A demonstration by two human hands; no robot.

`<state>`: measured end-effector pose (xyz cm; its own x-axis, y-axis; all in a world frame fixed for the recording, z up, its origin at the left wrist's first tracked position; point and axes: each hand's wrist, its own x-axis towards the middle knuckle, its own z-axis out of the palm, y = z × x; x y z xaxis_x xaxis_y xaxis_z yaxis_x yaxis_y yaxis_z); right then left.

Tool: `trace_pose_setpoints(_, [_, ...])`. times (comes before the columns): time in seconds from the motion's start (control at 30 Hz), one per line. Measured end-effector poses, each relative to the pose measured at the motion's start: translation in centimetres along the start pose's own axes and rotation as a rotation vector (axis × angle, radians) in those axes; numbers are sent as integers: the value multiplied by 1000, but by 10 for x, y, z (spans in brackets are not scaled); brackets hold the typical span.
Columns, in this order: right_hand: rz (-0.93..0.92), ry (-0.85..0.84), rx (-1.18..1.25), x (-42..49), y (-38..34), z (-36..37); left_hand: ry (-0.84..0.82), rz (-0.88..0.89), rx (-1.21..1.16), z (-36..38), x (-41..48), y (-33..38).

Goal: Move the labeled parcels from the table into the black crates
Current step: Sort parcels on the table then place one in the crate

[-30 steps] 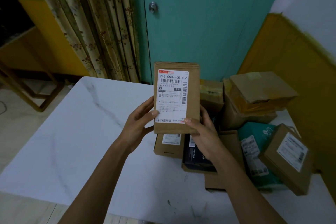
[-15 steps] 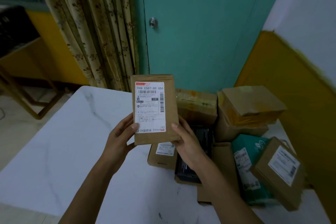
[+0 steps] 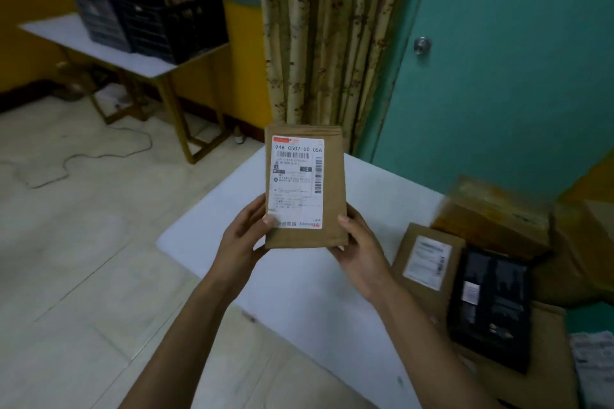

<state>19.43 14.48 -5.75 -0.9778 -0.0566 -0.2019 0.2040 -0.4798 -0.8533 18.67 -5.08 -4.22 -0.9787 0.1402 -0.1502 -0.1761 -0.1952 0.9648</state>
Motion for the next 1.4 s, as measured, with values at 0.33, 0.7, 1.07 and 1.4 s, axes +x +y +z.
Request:
trace_pose_setpoints(0.33, [143, -206, 24, 49, 118, 227, 255, 89, -20, -239, -51, 35])
trace_pose_setpoints(0.7, [309, -320, 38, 124, 210, 375, 471, 31, -66, -404, -49, 48])
trace_pose_setpoints(1.07, [338, -352, 86, 330, 243, 533, 535, 118, -23, -576, 122, 117])
trace_pose_setpoints(1.4, [244, -321, 85, 504, 224, 612, 483, 148, -44, -665, 294, 189])
